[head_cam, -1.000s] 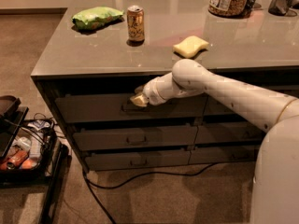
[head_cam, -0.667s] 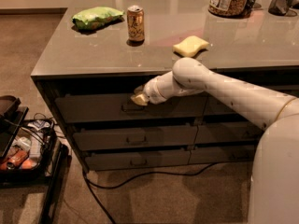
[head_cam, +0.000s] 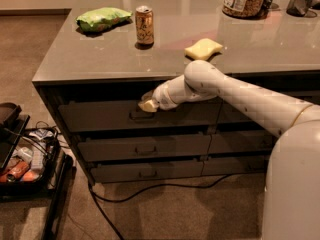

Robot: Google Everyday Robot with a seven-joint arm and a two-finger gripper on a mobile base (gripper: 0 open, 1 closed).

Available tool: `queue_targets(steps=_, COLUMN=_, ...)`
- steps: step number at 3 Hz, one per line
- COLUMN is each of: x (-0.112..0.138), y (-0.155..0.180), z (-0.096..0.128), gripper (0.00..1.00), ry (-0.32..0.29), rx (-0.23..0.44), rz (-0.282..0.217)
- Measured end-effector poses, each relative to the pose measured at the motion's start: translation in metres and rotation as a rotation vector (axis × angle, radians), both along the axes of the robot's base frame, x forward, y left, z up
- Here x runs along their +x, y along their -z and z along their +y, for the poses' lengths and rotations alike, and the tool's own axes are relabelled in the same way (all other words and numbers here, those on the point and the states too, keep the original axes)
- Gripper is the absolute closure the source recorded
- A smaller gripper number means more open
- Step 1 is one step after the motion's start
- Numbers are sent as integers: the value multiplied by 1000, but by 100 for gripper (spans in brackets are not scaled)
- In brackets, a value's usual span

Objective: Open top drawer

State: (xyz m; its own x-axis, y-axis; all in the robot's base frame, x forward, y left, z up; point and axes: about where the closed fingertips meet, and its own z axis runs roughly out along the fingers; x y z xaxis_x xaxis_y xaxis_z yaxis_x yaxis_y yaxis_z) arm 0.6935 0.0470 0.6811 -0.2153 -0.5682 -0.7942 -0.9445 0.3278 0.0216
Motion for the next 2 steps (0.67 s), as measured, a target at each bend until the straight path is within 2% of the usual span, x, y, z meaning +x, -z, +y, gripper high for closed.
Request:
queue_targets(steps=1, x=0, y=0, z=0, gripper=82, ry=0, rx=0, rz=0)
queue_targets(steps=2, x=0, y=0, z=0, gripper=59, ry=0, rx=0, rz=0)
